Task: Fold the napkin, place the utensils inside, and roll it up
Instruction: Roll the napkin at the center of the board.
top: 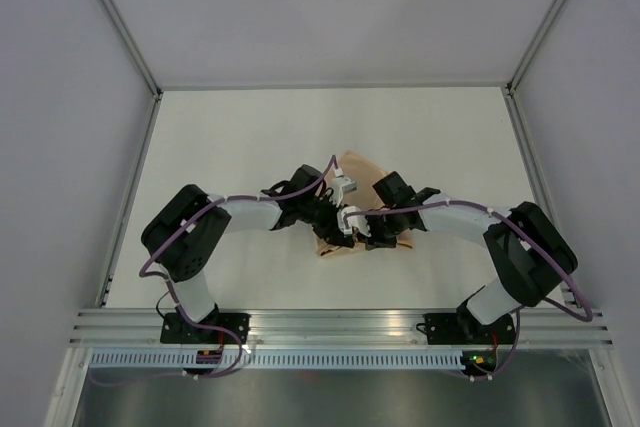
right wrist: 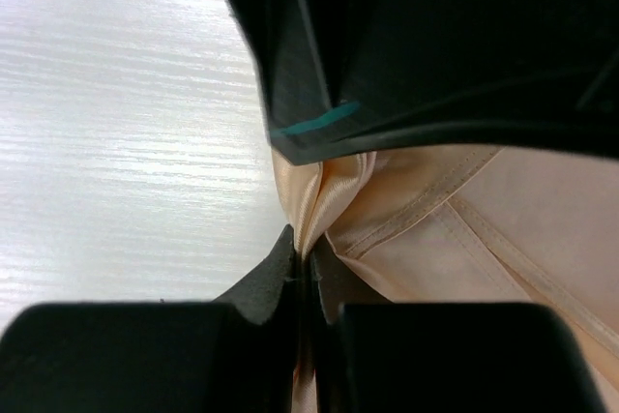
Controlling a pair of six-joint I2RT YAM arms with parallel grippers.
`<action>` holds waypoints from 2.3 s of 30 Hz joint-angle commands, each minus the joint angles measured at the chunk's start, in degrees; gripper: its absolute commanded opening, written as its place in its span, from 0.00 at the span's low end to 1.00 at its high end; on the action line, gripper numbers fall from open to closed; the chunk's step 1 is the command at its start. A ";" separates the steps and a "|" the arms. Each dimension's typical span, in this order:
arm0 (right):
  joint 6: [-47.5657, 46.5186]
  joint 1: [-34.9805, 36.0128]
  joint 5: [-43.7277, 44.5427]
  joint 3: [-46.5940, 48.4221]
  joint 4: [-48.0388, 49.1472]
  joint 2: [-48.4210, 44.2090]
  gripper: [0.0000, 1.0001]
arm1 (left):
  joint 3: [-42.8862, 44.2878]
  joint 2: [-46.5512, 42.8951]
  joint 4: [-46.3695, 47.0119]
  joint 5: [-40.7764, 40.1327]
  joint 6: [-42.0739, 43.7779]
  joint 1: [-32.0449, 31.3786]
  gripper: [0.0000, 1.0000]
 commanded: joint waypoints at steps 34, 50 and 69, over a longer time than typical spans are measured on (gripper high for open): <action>-9.95 -12.50 -15.78 30.74 -38.41 33.46 0.00 | -13.85 -25.08 18.81 -58.42 14.40 -18.08 0.66; -8.54 -13.38 -16.13 32.23 -38.76 35.39 0.00 | -9.55 -10.66 23.57 -51.14 34.36 -27.41 0.72; -8.27 -14.52 -17.01 34.08 -40.25 37.06 0.00 | -6.38 0.06 24.89 -51.31 37.36 -28.29 0.63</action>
